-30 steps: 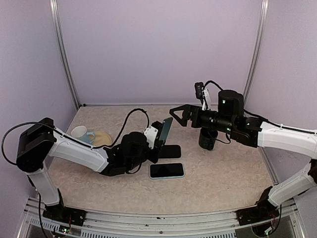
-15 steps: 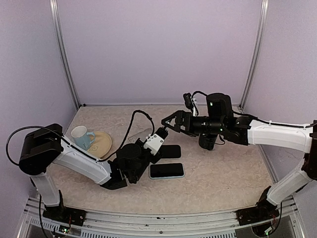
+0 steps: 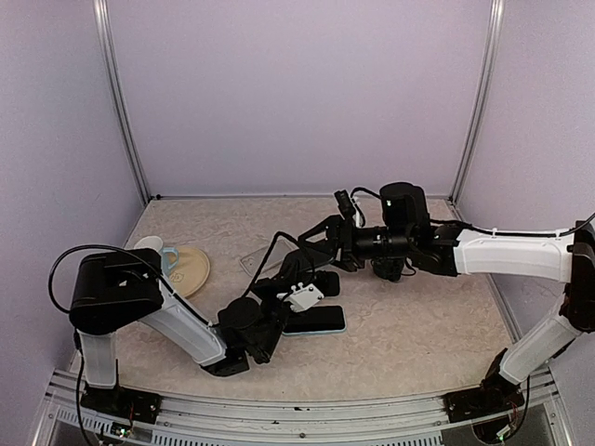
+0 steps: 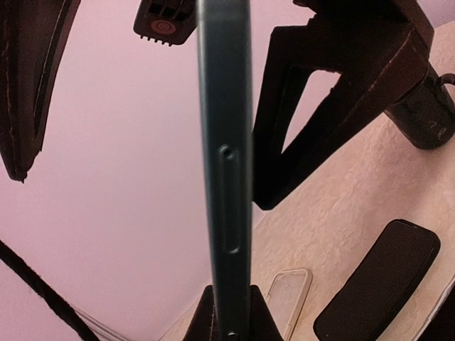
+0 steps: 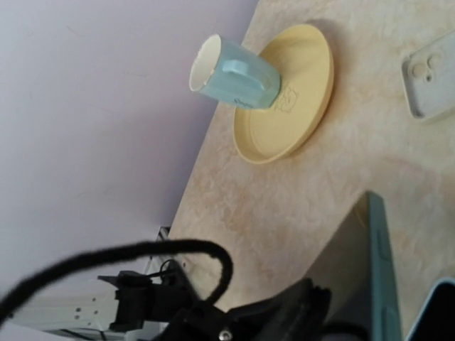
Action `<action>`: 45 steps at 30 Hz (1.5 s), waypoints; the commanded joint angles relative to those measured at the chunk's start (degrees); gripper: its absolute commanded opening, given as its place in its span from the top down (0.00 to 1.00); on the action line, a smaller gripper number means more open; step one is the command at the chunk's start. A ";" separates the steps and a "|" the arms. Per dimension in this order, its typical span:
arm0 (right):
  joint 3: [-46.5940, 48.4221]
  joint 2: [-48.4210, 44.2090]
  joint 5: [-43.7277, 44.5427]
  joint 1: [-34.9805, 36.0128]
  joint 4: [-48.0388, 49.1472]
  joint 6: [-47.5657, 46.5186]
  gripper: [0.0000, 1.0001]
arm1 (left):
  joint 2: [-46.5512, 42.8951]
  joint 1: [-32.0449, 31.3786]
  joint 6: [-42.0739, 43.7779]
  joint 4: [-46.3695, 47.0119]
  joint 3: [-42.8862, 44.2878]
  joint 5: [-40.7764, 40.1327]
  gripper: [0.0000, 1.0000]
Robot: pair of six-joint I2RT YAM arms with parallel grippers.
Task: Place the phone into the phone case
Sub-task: Pass from the left arm to the right
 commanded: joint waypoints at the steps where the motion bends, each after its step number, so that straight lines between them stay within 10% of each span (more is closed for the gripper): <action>1: -1.87 -0.29 -1.65 -0.40 2.48 3.16 0.18 | 2.77 -0.92 10.44 13.19 1.23 -2.31 1.00; 22: -4.21 1.01 -3.17 -1.44 6.09 6.10 0.82 | 3.39 -1.26 13.33 16.45 1.27 -3.39 0.99; 37: -4.52 0.45 -3.10 -2.81 6.83 5.82 1.00 | 3.86 -1.14 14.36 21.00 1.72 -4.56 0.24; 45: -4.58 -2.62 0.83 -5.91 4.20 0.48 1.00 | -1.45 0.34 -2.57 6.61 -0.29 -5.58 0.01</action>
